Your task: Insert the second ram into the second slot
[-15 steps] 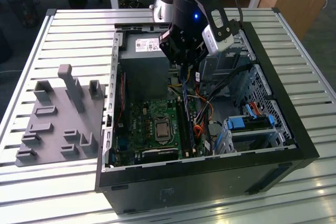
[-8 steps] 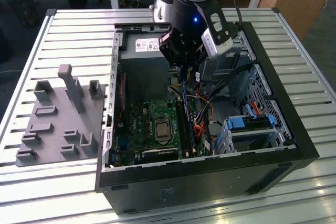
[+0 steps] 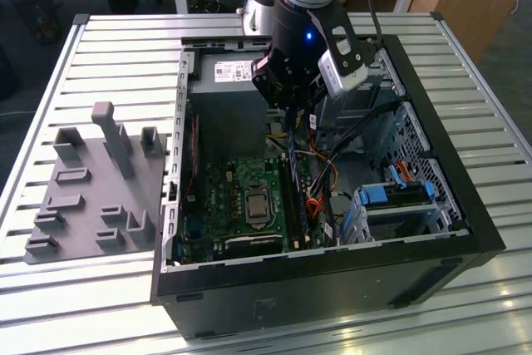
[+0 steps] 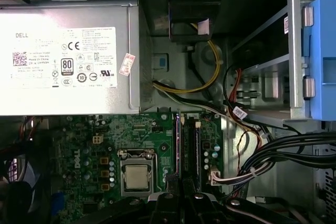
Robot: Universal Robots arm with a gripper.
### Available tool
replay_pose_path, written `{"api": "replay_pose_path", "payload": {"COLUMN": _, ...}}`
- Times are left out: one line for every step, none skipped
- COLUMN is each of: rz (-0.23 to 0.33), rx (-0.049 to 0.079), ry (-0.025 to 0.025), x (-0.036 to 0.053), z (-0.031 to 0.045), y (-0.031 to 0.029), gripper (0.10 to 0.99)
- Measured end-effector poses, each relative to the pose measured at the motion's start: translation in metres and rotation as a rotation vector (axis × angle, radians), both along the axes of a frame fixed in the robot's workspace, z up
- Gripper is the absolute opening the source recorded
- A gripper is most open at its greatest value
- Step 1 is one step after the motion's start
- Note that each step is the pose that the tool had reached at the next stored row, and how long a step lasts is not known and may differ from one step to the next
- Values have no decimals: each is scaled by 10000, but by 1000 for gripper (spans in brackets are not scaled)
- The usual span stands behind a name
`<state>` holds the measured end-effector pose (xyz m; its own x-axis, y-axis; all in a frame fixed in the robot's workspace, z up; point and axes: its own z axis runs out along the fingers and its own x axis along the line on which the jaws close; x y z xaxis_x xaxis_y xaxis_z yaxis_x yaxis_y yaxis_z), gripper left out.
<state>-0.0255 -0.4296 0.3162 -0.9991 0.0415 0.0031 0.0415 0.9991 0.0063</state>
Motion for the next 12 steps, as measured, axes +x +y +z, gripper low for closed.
{"api": "replay_pose_path", "payload": {"rz": 0, "rx": -3, "ry": 0, "x": 0, "z": -4, "y": 0, "gripper": 137}}
{"api": "replay_pose_path", "payload": {"rz": 0, "rx": -4, "ry": 0, "x": 0, "z": -9, "y": 0, "gripper": 137}}
{"api": "replay_pose_path", "payload": {"rz": -1, "rx": -4, "ry": 0, "x": 0, "z": -14, "y": 0, "gripper": 137}}
{"api": "replay_pose_path", "payload": {"rz": -1, "rx": -5, "ry": 0, "x": 0, "z": -20, "y": 0, "gripper": 137}}
{"api": "replay_pose_path", "payload": {"rz": -1, "rx": -6, "ry": 0, "x": 0, "z": -25, "y": 0, "gripper": 137}}
{"api": "replay_pose_path", "payload": {"rz": -2, "rx": -7, "ry": 0, "x": 0, "z": -30, "y": 0, "gripper": 137}}
{"api": "replay_pose_path", "payload": {"rz": -2, "rx": -8, "ry": 0, "x": 0, "z": -36, "y": 0, "gripper": 137}}
{"api": "replay_pose_path", "payload": {"rz": -3, "rx": -7, "ry": 0, "x": 0, "z": -42, "y": 0, "gripper": 137}}
{"api": "replay_pose_path", "payload": {"rz": -3, "rx": -8, "ry": 0, "x": 0, "z": -48, "y": 0, "gripper": 137}}
{"api": "replay_pose_path", "payload": {"rz": -3, "rx": -9, "ry": 0, "x": 0, "z": -52, "y": 0, "gripper": 137}}
{"api": "replay_pose_path", "payload": {"rz": -4, "rx": -9, "ry": 0, "x": 0, "z": -57, "y": 0, "gripper": 137}}
{"api": "replay_pose_path", "payload": {"rz": -4, "rx": -9, "ry": 0, "x": 0, "z": -61, "y": 0, "gripper": 137}}
